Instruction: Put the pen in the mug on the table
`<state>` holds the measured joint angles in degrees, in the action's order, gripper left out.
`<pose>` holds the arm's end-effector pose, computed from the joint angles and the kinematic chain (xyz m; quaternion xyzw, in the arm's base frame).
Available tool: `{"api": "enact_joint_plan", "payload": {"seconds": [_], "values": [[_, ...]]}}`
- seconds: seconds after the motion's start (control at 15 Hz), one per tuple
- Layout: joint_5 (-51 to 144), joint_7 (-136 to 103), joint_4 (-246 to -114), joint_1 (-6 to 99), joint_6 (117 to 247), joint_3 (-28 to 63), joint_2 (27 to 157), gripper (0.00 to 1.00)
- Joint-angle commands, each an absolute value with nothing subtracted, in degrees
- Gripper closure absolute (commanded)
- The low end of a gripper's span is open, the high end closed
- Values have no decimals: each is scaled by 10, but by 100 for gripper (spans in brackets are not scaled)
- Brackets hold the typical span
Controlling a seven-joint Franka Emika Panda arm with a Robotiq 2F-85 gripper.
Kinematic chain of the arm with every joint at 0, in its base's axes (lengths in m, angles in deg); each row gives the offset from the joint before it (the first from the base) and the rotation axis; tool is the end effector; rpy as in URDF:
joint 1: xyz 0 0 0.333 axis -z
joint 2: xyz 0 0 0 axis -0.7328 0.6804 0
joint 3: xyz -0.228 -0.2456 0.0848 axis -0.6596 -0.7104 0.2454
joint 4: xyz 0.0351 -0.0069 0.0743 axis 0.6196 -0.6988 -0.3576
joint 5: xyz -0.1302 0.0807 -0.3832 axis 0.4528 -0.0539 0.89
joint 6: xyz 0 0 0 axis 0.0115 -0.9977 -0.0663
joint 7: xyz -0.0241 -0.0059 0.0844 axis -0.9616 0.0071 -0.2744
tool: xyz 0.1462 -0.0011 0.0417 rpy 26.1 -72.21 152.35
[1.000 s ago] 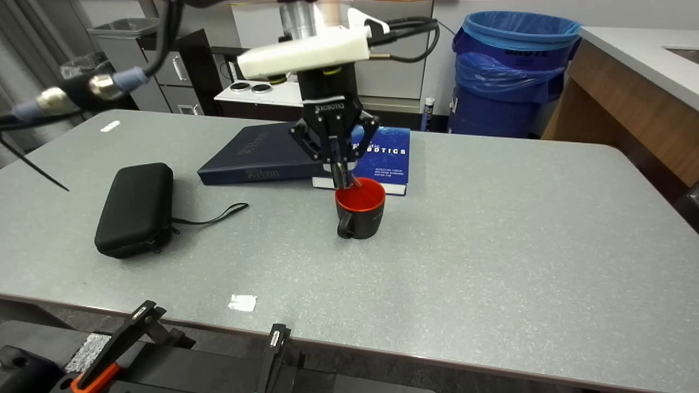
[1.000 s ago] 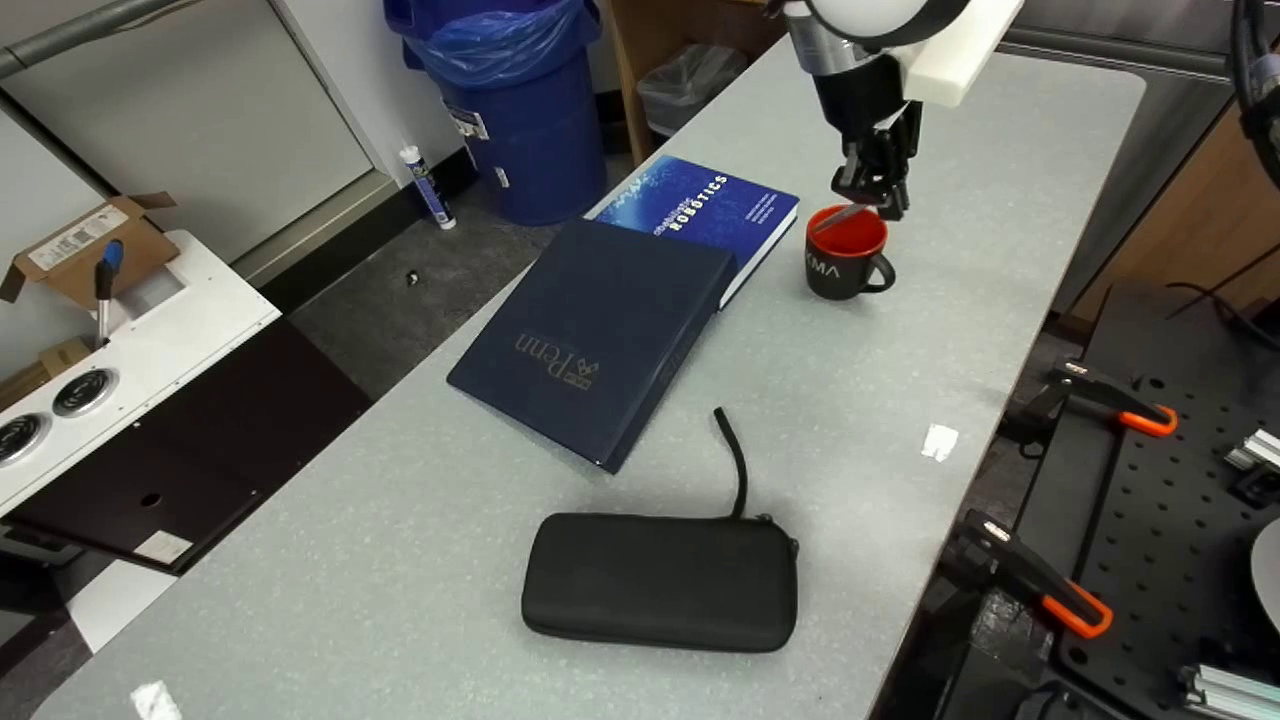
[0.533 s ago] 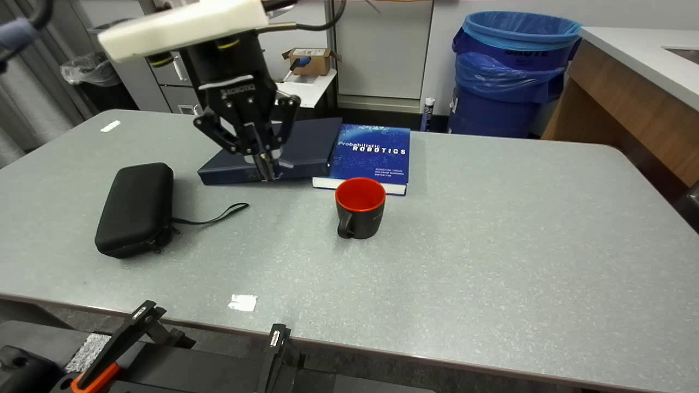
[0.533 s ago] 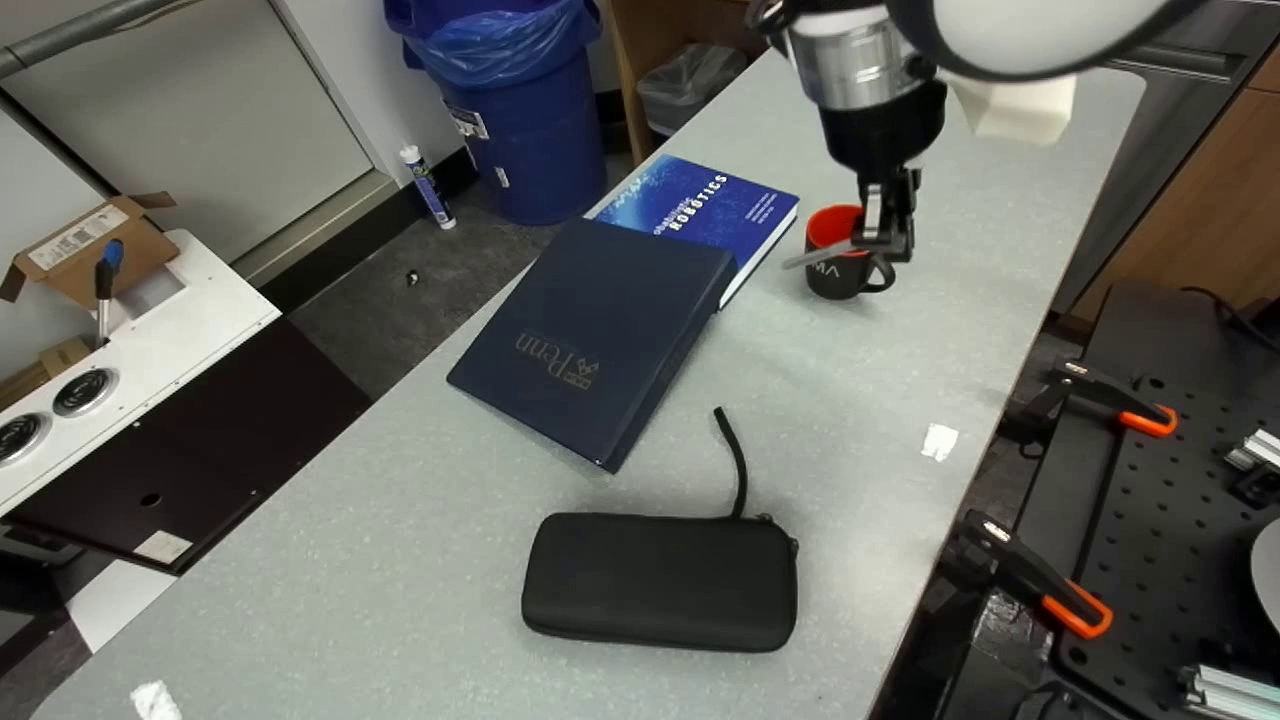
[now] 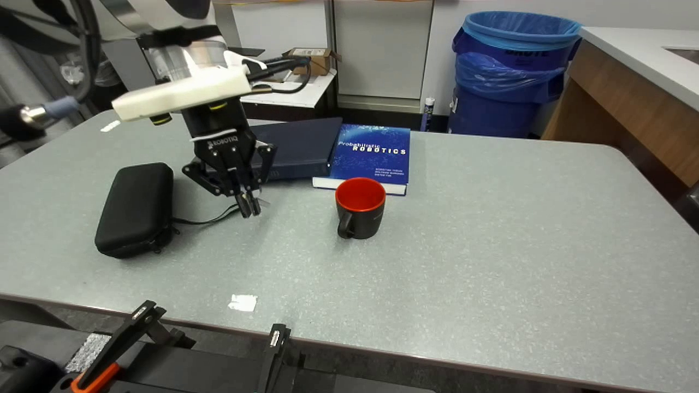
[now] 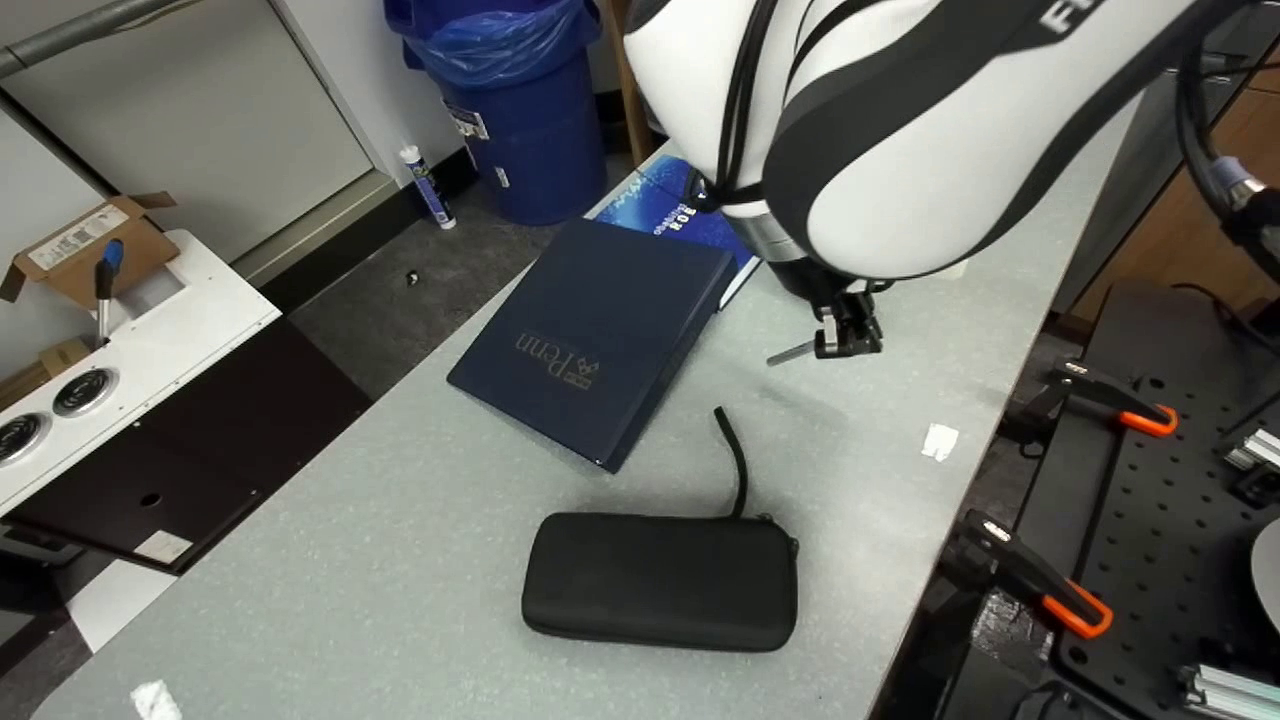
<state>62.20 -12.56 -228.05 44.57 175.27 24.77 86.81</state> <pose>0.4360 0.0233 0.1678 0.9600 0.1690 -0.1932 0.1117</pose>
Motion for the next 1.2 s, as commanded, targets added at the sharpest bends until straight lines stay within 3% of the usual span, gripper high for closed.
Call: {"api": "enact_joint_plan", "payload": {"seconds": [0.0, 0.4, 0.47, 0.53, 0.67, 1.13], "values": [[645, -139, -2214, 436, 1722, 231, 943, 97], [637, -126, -2147, 431, 1604, 220, 1010, 97], [638, -123, -2138, 430, 1585, 221, 1018, 93], [642, -128, -2133, 429, 1577, 220, 1021, 64], [650, -136, -2132, 426, 1577, 220, 1021, 56], [659, -151, -2132, 424, 1601, 217, 1004, 3]]}}
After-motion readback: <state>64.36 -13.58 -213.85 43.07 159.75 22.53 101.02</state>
